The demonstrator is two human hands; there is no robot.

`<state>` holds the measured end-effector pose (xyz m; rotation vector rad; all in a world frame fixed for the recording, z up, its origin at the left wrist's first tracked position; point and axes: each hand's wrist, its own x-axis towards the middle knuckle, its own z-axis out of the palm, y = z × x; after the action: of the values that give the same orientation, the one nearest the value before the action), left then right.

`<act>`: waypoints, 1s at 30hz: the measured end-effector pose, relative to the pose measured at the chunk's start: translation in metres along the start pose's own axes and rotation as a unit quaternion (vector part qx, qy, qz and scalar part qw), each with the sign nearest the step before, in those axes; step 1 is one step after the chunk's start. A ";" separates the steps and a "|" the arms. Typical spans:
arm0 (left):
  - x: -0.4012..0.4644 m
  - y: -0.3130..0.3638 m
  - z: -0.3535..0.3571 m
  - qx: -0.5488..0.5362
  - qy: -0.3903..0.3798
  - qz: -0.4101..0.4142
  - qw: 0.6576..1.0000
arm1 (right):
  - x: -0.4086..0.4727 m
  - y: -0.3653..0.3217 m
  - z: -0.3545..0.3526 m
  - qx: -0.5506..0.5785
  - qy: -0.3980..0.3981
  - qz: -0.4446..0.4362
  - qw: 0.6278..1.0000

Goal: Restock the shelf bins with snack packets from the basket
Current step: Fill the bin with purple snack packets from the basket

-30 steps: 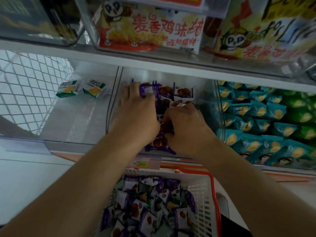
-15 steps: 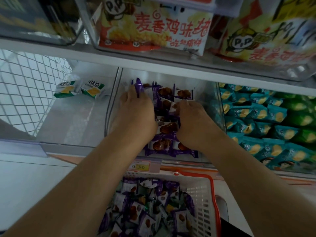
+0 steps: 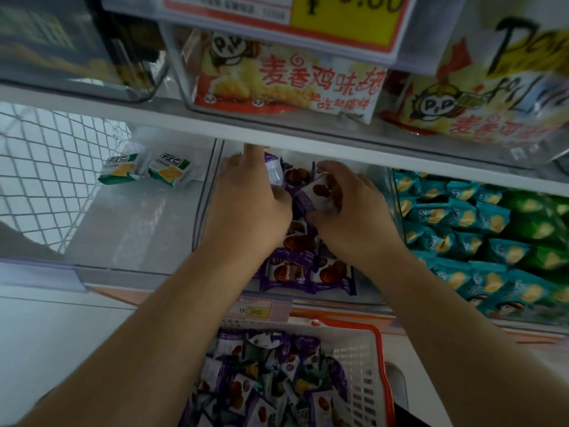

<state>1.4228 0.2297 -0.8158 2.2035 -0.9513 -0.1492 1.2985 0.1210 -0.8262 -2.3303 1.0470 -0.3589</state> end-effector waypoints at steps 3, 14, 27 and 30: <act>-0.001 -0.002 -0.002 0.001 -0.007 0.020 1.000 | -0.003 -0.002 0.000 0.060 -0.005 0.010 0.998; 0.000 -0.007 0.010 -0.071 -0.106 0.043 0.991 | -0.001 -0.006 -0.009 0.627 -0.143 0.221 0.733; -0.004 -0.008 0.000 -0.052 -0.062 0.026 0.996 | 0.004 0.000 -0.006 0.585 -0.067 0.262 0.764; -0.005 -0.005 0.001 -0.093 -0.090 0.008 0.992 | 0.004 0.000 0.001 0.546 -0.078 0.231 0.801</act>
<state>1.4216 0.2347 -0.8211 2.0352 -1.0083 -0.4187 1.3012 0.1181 -0.8268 -1.0120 0.9115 -0.4113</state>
